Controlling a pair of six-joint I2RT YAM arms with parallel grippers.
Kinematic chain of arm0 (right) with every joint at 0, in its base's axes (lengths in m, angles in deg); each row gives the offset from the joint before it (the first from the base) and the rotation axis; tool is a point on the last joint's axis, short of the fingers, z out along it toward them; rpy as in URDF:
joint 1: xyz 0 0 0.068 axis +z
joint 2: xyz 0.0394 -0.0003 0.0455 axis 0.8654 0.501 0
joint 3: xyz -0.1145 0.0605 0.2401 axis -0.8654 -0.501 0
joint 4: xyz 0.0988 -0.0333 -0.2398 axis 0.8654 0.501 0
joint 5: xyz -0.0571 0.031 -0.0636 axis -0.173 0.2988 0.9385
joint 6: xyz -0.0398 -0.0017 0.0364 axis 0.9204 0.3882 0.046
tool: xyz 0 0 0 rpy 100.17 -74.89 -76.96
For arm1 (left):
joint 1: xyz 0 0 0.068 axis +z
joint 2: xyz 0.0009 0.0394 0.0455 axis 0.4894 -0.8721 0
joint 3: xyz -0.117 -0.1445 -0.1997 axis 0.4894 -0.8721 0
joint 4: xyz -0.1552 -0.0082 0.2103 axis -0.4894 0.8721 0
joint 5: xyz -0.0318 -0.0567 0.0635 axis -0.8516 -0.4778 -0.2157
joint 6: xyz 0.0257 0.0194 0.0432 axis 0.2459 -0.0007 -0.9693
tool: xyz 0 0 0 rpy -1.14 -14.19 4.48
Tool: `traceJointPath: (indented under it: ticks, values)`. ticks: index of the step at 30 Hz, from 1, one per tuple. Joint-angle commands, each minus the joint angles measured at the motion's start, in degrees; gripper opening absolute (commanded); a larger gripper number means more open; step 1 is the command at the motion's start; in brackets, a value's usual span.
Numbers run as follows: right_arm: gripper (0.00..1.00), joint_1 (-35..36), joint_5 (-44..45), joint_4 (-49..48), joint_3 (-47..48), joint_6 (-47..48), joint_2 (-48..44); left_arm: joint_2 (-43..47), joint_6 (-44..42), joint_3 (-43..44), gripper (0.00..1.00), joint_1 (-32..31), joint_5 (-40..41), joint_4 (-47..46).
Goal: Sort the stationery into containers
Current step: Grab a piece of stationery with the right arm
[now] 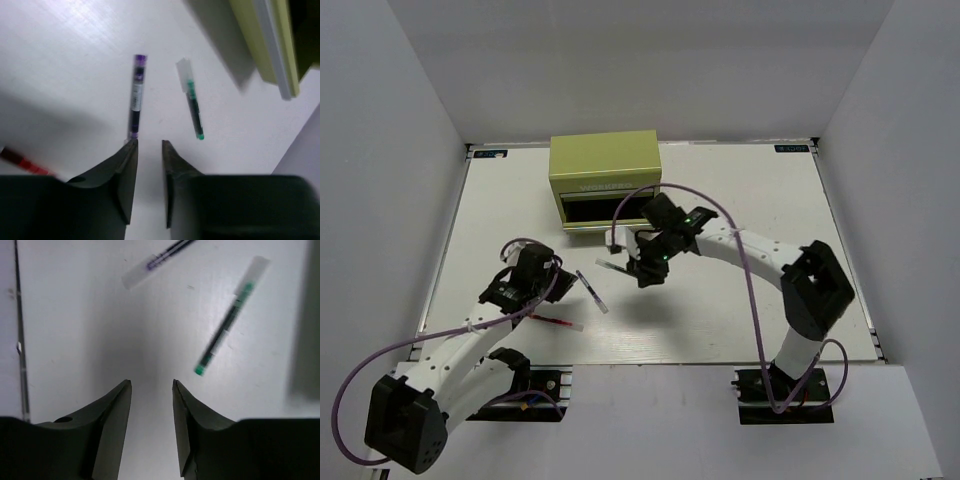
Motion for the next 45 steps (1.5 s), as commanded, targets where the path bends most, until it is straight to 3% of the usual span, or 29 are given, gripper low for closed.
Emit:
traceJointPath:
  ticks: [1, 4, 9, 23, 39, 42, 45]
  values:
    - [0.46, 3.4, 2.4, -3.3, 2.4, -6.7, 4.3, 2.6, -0.9, 4.1, 0.42, 0.1, 1.0, 17.3]
    - [0.5, 5.5, 6.2, -4.1, 6.3, -11.8, 9.8, 4.7, -0.9, 5.3, 0.66, 0.1, 1.0, 20.5]
    - [0.55, 7.3, 11.7, -9.2, 7.7, -16.3, 14.3, 9.4, -0.4, 7.9, 0.85, 0.1, 3.2, 28.2]
    - [0.54, 7.7, 20.5, -13.7, 8.3, -14.7, 16.1, 19.1, 4.0, 6.1, 0.87, 0.1, 2.1, 41.4]
    - [0.46, 6.9, 20.0, -13.4, 10.3, -14.1, 22.8, 10.8, 5.6, 4.0, 0.87, 0.1, -0.6, 40.6]
    - [0.39, 6.8, 19.1, -12.3, 9.5, -14.1, 23.1, 9.4, 6.2, 2.8, 0.87, 0.1, -1.2, 38.9]
    - [0.23, 6.8, 18.5, -12.3, 7.9, -14.0, 23.0, 7.4, 6.8, 2.3, 0.87, 0.1, -1.7, 37.6]
